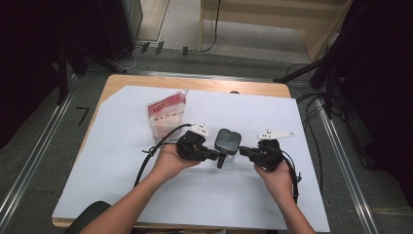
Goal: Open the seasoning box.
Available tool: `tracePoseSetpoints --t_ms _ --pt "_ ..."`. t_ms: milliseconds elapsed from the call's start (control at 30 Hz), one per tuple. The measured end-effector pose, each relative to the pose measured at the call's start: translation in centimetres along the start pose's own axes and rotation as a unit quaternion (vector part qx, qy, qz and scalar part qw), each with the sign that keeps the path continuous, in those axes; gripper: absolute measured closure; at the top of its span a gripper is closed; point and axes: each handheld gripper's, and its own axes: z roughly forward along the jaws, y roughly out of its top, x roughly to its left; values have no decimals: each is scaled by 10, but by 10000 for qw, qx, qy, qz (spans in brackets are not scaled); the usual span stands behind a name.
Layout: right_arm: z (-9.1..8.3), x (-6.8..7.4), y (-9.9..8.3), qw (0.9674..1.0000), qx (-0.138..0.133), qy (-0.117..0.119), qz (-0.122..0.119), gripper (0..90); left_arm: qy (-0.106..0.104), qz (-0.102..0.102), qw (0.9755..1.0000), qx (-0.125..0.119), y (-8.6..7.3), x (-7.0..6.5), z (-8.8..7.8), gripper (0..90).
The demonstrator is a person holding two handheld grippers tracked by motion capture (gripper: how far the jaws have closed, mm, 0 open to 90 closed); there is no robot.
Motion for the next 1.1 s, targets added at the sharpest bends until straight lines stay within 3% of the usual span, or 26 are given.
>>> tracePoseSetpoints --t_ms 300,767,1100 --pt "8 -5 4 9998 -75 66 199 900 21 -97 9999 -47 2 -5 6 900" --pt "20 -8 11 9997 -136 -98 176 900 32 2 9998 -179 6 -9 14 893" --pt "10 -5 10 9998 -104 -145 79 900 -48 9 10000 8 1 -3 -3 809"
